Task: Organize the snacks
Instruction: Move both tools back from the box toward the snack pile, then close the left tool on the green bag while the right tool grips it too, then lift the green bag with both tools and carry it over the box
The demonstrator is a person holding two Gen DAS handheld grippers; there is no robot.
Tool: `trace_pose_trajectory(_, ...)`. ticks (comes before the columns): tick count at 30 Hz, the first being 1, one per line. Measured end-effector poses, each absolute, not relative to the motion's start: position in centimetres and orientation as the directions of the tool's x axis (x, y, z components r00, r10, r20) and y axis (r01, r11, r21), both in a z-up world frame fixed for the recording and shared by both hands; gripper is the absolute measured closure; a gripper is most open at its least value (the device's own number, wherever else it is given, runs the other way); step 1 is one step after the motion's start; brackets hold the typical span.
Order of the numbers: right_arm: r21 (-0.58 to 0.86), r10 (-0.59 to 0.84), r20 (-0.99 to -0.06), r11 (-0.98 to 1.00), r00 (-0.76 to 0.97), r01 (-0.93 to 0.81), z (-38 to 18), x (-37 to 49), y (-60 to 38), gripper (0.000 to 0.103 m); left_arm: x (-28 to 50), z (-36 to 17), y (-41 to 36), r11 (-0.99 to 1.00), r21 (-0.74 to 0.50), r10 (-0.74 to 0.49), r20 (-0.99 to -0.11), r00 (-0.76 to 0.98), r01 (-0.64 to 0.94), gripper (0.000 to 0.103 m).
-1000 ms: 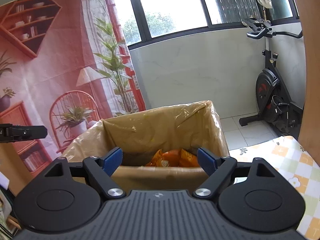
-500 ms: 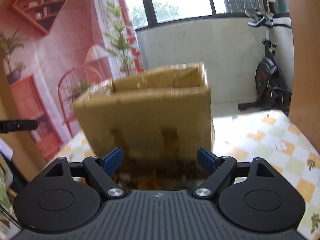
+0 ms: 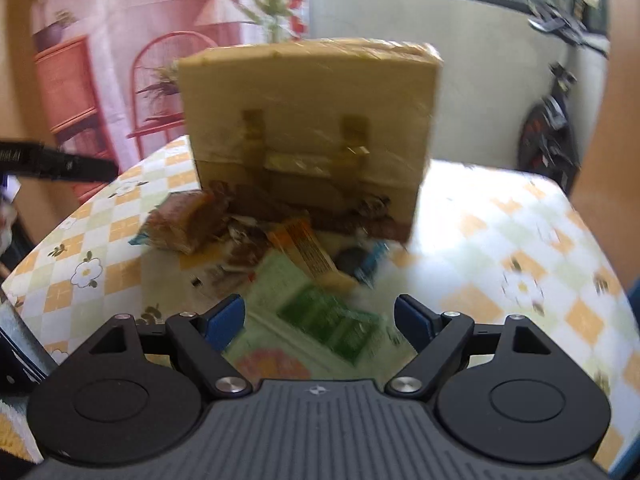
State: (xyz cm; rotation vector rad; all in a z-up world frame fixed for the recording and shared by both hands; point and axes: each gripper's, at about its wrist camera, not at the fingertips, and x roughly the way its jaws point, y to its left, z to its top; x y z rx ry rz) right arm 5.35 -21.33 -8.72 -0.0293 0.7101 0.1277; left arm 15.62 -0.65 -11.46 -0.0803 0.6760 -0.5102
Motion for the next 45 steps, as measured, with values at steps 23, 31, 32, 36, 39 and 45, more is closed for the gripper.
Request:
trace_pose_trajectory(23, 0.419, 0.256, -0.627, 0.907, 0.735, 0.041, -14.1, 4.9, -25.3, 0.030, 17.0, -19.3, -5.9, 0.798, -0.381, -0.585, -0.679, 0.444, 0.467, 0.024)
trace_pose_trajectory(31, 0.474, 0.260, -0.621, 0.876, 0.740, 0.090, -14.9, 4.5, -25.9, 0.026, 17.5, -19.9, -6.9, 0.788, -0.379, -0.594, -0.676, 0.437, 0.486, 0.028)
trace_pose_trajectory(32, 0.477, 0.262, -0.619, 0.874, 0.740, 0.090, -15.0, 4.5, -26.0, 0.026, 17.6, -20.1, -6.7, 0.785, -0.397, -0.602, -0.669, 0.436, 0.476, 0.030)
trace_pose_trajectory(36, 0.501, 0.271, -0.608, 0.860, 0.746, 0.095, -15.3, 4.3, -26.2, 0.027, 17.4, -20.5, -6.0, 0.778, -0.446, -0.622, -0.647, 0.442, 0.442, 0.036)
trace_pose_trajectory(39, 0.512, 0.274, -0.599, 0.854, 0.752, 0.097, -15.4, 4.2, -26.1, 0.033, 16.7, -20.1, -6.4, 0.789, -0.416, -0.606, -0.648, 0.461, 0.452, 0.039)
trace_pose_trajectory(45, 0.500, 0.275, -0.581, 0.863, 0.766, 0.070, -14.9, 4.1, -25.6, 0.043, 16.3, -19.7, -6.5, 0.795, -0.395, -0.595, -0.652, 0.470, 0.460, 0.042)
